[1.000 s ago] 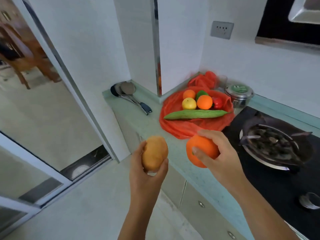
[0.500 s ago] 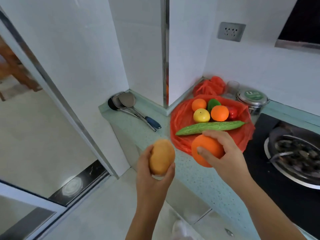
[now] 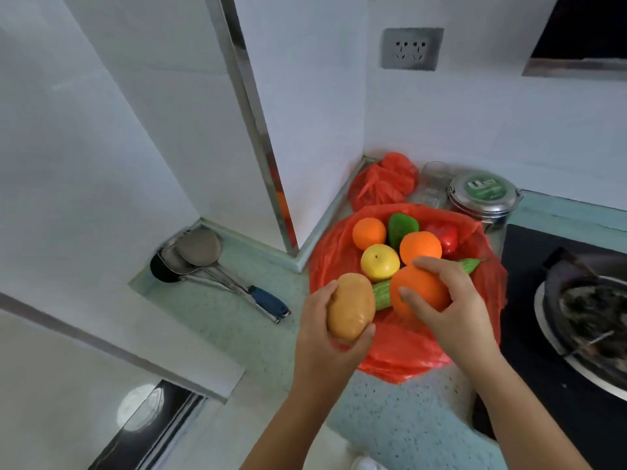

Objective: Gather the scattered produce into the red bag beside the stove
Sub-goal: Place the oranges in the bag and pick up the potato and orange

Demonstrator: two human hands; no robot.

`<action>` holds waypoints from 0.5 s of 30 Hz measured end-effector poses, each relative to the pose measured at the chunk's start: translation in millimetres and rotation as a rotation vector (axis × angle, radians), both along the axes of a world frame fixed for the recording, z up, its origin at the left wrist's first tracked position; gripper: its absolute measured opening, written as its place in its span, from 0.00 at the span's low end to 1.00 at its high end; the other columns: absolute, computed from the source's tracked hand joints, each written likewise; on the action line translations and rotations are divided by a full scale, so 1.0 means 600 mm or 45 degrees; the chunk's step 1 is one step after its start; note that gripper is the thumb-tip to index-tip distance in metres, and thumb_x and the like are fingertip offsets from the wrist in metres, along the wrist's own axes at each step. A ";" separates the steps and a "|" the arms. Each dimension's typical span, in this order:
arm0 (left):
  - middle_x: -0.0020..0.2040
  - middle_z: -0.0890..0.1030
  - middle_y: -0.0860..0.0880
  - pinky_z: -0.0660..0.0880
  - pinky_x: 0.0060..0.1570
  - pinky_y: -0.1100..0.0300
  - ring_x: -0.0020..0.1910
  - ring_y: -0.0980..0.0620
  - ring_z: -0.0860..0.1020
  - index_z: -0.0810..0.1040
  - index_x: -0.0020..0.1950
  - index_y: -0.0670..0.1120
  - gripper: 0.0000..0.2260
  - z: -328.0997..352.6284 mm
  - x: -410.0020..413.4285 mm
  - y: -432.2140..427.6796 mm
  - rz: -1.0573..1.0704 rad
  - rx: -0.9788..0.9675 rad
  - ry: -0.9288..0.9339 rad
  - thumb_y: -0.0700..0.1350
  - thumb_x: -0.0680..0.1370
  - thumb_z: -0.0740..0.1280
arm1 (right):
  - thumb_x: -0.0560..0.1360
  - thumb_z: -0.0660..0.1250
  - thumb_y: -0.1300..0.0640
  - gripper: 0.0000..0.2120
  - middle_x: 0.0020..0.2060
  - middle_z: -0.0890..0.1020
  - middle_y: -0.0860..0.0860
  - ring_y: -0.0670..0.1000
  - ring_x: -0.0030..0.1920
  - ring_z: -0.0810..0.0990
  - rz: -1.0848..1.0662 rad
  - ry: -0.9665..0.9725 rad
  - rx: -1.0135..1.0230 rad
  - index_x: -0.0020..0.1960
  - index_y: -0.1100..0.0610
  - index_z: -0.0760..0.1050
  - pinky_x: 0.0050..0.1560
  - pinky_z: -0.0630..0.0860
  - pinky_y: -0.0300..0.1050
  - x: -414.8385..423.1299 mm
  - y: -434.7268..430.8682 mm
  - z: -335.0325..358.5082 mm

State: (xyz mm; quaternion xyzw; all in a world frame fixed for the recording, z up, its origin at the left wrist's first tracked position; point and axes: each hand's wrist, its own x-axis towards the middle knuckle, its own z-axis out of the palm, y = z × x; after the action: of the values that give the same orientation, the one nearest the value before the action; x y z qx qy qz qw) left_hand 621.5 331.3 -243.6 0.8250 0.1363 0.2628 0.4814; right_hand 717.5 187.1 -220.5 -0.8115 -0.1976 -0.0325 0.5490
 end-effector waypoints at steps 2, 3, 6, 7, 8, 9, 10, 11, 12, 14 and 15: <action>0.60 0.70 0.62 0.65 0.53 0.76 0.59 0.67 0.68 0.65 0.63 0.56 0.29 -0.013 0.038 -0.002 -0.086 0.004 0.022 0.55 0.65 0.70 | 0.68 0.73 0.59 0.18 0.50 0.70 0.35 0.35 0.51 0.71 -0.081 0.043 -0.016 0.55 0.48 0.73 0.48 0.65 0.25 0.026 -0.012 -0.015; 0.60 0.70 0.62 0.65 0.54 0.76 0.59 0.67 0.68 0.66 0.63 0.56 0.29 -0.021 0.055 -0.005 -0.127 0.008 0.028 0.55 0.65 0.71 | 0.68 0.73 0.59 0.18 0.50 0.71 0.37 0.39 0.51 0.71 -0.124 0.053 -0.033 0.56 0.50 0.74 0.48 0.65 0.27 0.038 -0.020 -0.024; 0.61 0.70 0.60 0.65 0.56 0.74 0.60 0.66 0.69 0.67 0.64 0.53 0.28 -0.048 0.099 -0.015 -0.246 0.057 0.030 0.53 0.66 0.72 | 0.68 0.73 0.59 0.18 0.52 0.73 0.46 0.46 0.53 0.72 -0.245 0.094 -0.106 0.56 0.52 0.74 0.48 0.65 0.28 0.062 -0.051 -0.054; 0.61 0.70 0.59 0.66 0.57 0.72 0.61 0.65 0.69 0.68 0.64 0.52 0.28 -0.057 0.112 -0.020 -0.292 0.074 0.033 0.53 0.67 0.72 | 0.68 0.73 0.59 0.18 0.53 0.73 0.47 0.46 0.53 0.72 -0.277 0.123 -0.122 0.56 0.52 0.74 0.48 0.65 0.28 0.067 -0.061 -0.065; 0.61 0.70 0.59 0.66 0.57 0.70 0.61 0.64 0.69 0.68 0.64 0.52 0.28 -0.065 0.123 -0.024 -0.340 0.086 0.039 0.54 0.67 0.72 | 0.68 0.73 0.58 0.18 0.53 0.73 0.47 0.46 0.53 0.71 -0.303 0.149 -0.140 0.56 0.52 0.74 0.48 0.65 0.28 0.071 -0.071 -0.075; 0.61 0.70 0.59 0.67 0.58 0.68 0.61 0.63 0.69 0.67 0.65 0.52 0.28 -0.074 0.133 -0.029 -0.384 0.096 0.045 0.54 0.68 0.72 | 0.68 0.73 0.58 0.18 0.53 0.73 0.47 0.45 0.53 0.71 -0.327 0.169 -0.161 0.56 0.52 0.74 0.47 0.65 0.28 0.073 -0.079 -0.085; 0.61 0.71 0.58 0.67 0.59 0.66 0.61 0.62 0.69 0.67 0.65 0.52 0.28 -0.084 0.142 -0.034 -0.418 0.107 0.055 0.54 0.68 0.72 | 0.68 0.73 0.58 0.18 0.53 0.72 0.46 0.44 0.52 0.71 -0.348 0.188 -0.177 0.57 0.51 0.74 0.47 0.64 0.27 0.075 -0.086 -0.094; 0.61 0.71 0.56 0.67 0.60 0.63 0.62 0.60 0.69 0.67 0.65 0.51 0.28 -0.094 0.150 -0.039 -0.446 0.117 0.070 0.54 0.68 0.72 | 0.68 0.73 0.57 0.18 0.53 0.72 0.46 0.43 0.51 0.71 -0.364 0.204 -0.183 0.56 0.50 0.74 0.47 0.64 0.27 0.077 -0.092 -0.101; 0.61 0.72 0.55 0.67 0.61 0.60 0.62 0.58 0.70 0.67 0.65 0.51 0.28 -0.105 0.156 -0.044 -0.472 0.123 0.089 0.54 0.68 0.72 | 0.68 0.73 0.57 0.18 0.53 0.72 0.45 0.40 0.50 0.71 -0.376 0.222 -0.182 0.56 0.49 0.73 0.46 0.64 0.27 0.079 -0.097 -0.108; 0.62 0.72 0.53 0.66 0.62 0.59 0.63 0.56 0.69 0.66 0.65 0.51 0.29 -0.124 0.167 -0.053 -0.515 0.137 0.135 0.56 0.68 0.72 | 0.68 0.73 0.56 0.18 0.53 0.72 0.44 0.36 0.50 0.71 -0.389 0.247 -0.175 0.55 0.46 0.72 0.46 0.64 0.27 0.084 -0.102 -0.119; 0.62 0.72 0.53 0.65 0.63 0.60 0.63 0.56 0.69 0.65 0.65 0.53 0.29 -0.132 0.170 -0.056 -0.531 0.147 0.155 0.57 0.68 0.71 | 0.68 0.73 0.57 0.18 0.53 0.72 0.44 0.35 0.51 0.70 -0.394 0.252 -0.173 0.54 0.46 0.72 0.46 0.64 0.27 0.088 -0.104 -0.124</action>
State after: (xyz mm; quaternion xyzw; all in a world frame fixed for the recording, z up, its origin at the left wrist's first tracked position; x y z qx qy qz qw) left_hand 723.8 297.8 -322.6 0.8758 -0.0238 0.1146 0.4683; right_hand 770.0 124.8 -295.1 -0.8667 -0.0171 -0.0230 0.4981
